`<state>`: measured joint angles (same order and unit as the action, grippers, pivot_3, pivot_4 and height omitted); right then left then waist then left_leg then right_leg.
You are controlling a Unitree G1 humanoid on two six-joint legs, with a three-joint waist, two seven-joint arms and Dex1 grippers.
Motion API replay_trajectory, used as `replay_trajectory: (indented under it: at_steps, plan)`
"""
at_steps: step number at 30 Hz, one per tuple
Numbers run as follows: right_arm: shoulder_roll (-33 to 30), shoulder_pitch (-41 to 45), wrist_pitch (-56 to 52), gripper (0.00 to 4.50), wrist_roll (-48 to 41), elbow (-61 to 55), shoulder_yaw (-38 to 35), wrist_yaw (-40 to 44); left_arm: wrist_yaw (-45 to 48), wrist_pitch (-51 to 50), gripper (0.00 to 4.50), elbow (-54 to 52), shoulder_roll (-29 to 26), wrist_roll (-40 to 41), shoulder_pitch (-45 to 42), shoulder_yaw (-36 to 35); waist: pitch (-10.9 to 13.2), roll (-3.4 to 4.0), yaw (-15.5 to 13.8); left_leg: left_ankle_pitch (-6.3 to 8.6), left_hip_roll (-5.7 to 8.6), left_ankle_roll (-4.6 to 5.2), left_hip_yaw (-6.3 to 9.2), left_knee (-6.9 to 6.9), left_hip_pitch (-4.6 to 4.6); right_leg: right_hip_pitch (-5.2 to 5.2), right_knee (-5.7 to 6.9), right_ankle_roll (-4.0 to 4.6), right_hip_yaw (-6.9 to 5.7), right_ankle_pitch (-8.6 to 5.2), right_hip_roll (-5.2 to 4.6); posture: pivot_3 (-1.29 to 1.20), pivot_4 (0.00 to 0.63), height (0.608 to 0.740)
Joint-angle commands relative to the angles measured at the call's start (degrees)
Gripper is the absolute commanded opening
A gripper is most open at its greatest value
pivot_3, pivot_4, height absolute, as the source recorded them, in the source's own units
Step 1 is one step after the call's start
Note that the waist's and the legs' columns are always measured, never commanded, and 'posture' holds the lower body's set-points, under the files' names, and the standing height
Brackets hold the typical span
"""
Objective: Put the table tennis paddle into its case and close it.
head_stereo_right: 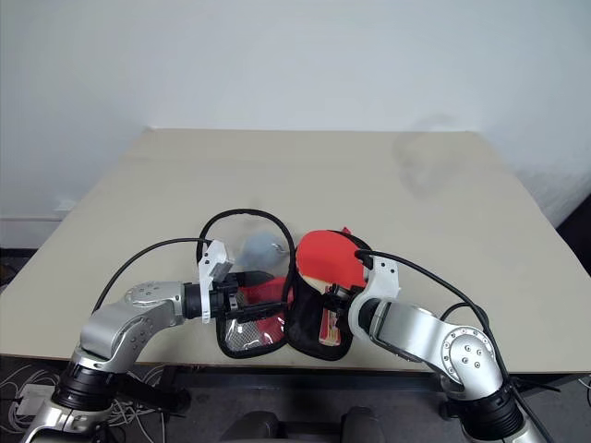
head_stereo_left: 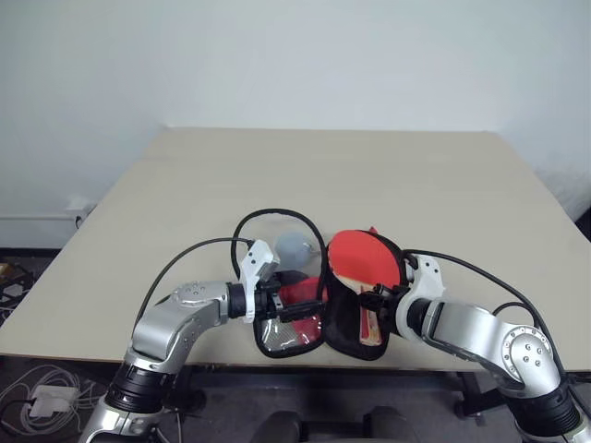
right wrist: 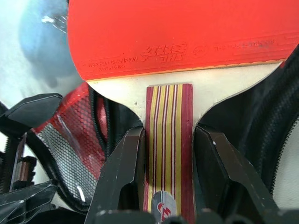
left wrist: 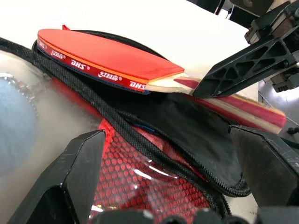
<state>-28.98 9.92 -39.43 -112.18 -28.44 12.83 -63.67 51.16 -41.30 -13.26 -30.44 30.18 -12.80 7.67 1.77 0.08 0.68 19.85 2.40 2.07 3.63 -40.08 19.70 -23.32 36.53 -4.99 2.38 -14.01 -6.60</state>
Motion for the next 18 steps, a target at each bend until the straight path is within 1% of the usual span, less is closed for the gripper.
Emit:
replay_trajectory:
  at_steps: [1,8,10,11,13,15,16,18]
  plan:
    - [-1.1,1.1,0.8,1.27,1.1,0.4,-0.7,-0.8,1.2,2.9,4.50,1.4,0.0,-0.5,-0.4,-0.6,0.0,0.00,-0.1,0.00,0.00,0.00,0.00,0.00,0.00,0.00,0.00,0.00,0.00,0.00,0.00,0.00,0.000,0.716]
    - [-0.9,2.3,-0.2,1.27,3.1,1.7,-0.1,0.8,3.2,6.8,4.50,5.1,-0.2,-1.7,0.2,-0.3,0.0,0.00,-0.1,0.00,0.01,0.00,-0.01,-0.01,0.00,0.00,0.02,0.00,0.00,0.00,0.00,0.00,0.000,0.716]
    - [-0.8,2.6,-0.6,1.96,4.0,2.2,0.0,1.2,3.7,7.8,4.50,6.0,-0.3,-2.1,0.5,-0.4,0.0,0.00,-0.1,0.00,0.01,0.00,-0.01,-0.02,0.00,0.00,0.03,0.00,0.00,0.00,0.00,0.00,0.000,0.716]
    - [-0.9,2.7,-0.8,2.18,4.5,2.5,0.1,1.5,3.9,8.4,4.50,6.3,-0.3,-2.3,0.7,-0.5,0.0,-0.01,-0.1,0.00,0.01,0.00,-0.01,-0.02,0.00,0.00,0.04,0.00,0.00,0.00,0.00,0.00,0.000,0.716]
    - [-0.9,2.8,-1.2,2.82,5.1,2.8,0.1,2.3,4.3,9.1,4.50,6.9,-0.4,-2.5,1.1,-0.6,0.0,0.00,0.0,0.00,0.01,0.00,-0.03,-0.02,0.00,-0.01,0.05,0.00,0.01,0.00,0.00,0.00,0.000,0.716]
    - [-0.8,2.9,-1.4,3.56,4.7,2.8,-0.1,3.3,4.6,9.6,4.50,7.2,-0.4,-2.8,1.3,-0.7,0.0,0.00,0.1,0.00,-0.01,0.00,-0.02,-0.02,0.00,-0.02,0.06,0.00,0.01,0.00,0.01,0.00,0.000,0.716]
    - [-1.1,3.0,-1.5,3.85,5.2,2.4,-0.5,4.3,4.7,9.9,4.50,7.3,-0.5,-2.8,1.5,-0.8,0.0,0.00,0.2,0.00,-0.01,0.00,-0.02,-0.02,0.00,-0.02,0.06,0.00,0.01,0.00,0.02,0.00,0.000,0.716]
    - [-2.3,3.8,-1.9,3.85,7.1,0.9,-2.0,7.4,4.9,10.3,4.50,7.6,-0.6,-2.9,1.7,-1.0,0.0,0.00,0.2,0.00,-0.01,0.01,-0.02,-0.02,0.00,-0.02,0.06,0.00,0.01,0.00,0.01,0.00,0.000,0.716]
